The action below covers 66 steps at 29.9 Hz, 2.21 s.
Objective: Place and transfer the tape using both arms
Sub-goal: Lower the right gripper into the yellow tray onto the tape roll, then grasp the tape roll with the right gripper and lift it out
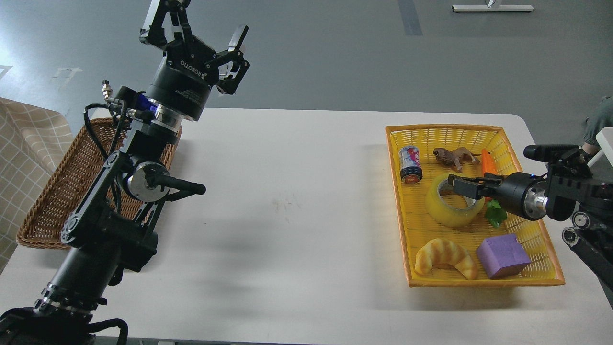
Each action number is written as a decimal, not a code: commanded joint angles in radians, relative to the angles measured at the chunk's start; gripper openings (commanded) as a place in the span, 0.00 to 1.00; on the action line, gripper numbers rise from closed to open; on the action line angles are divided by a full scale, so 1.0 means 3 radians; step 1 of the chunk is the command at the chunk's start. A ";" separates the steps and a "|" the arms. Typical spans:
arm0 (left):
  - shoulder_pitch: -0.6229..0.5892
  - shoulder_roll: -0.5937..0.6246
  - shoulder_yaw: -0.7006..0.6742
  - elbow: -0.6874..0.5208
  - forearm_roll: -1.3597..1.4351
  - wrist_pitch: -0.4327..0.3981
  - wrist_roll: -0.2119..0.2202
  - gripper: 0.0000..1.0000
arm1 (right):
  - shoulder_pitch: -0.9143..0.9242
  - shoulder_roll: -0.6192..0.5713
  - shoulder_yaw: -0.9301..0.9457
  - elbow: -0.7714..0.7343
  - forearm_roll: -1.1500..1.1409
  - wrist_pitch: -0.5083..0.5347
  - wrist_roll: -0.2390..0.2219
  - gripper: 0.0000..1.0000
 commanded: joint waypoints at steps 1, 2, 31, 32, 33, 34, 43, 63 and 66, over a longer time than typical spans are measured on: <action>0.0013 0.0001 0.0000 -0.0024 -0.0001 -0.0001 -0.0001 0.98 | -0.0028 0.0000 0.0000 -0.0001 -0.0005 -0.0005 0.0000 0.97; 0.0018 0.0001 0.0000 -0.0024 -0.0001 -0.0001 -0.0001 0.98 | -0.0028 -0.0005 0.0000 -0.0001 -0.0005 -0.0005 0.0005 0.97; 0.0023 0.0088 -0.0005 -0.0024 -0.0001 -0.0001 -0.0006 0.98 | -0.0115 0.0056 -0.0026 -0.0149 -0.0077 -0.0066 -0.0015 0.71; 0.0023 0.0088 -0.0005 -0.0024 -0.0001 -0.0001 -0.0006 0.98 | -0.0120 0.0067 -0.0031 -0.0179 -0.0077 -0.0102 -0.0020 0.65; 0.0023 0.0088 -0.0005 -0.0024 -0.0001 -0.0001 -0.0006 0.98 | -0.0120 0.0067 -0.0031 -0.0180 -0.0077 -0.0102 -0.0020 0.65; 0.0023 0.0088 -0.0005 -0.0024 -0.0001 -0.0001 -0.0006 0.98 | -0.0136 0.0067 -0.0031 -0.0220 -0.0072 -0.0118 -0.0020 0.58; 0.0023 0.0113 -0.0005 -0.0024 -0.0001 0.0004 -0.0006 0.98 | -0.0182 0.0057 -0.0036 -0.0236 -0.0072 -0.0118 -0.0015 0.35; 0.0054 0.0118 -0.0005 -0.0024 -0.0001 0.0009 -0.0006 0.98 | 0.0053 -0.0112 0.0215 -0.0164 0.0000 0.0194 0.0021 0.23; 0.0054 0.0123 -0.0010 -0.0024 -0.0001 0.0009 -0.0006 0.98 | 0.0221 -0.0163 0.0215 -0.0103 0.0117 0.0245 0.0021 0.23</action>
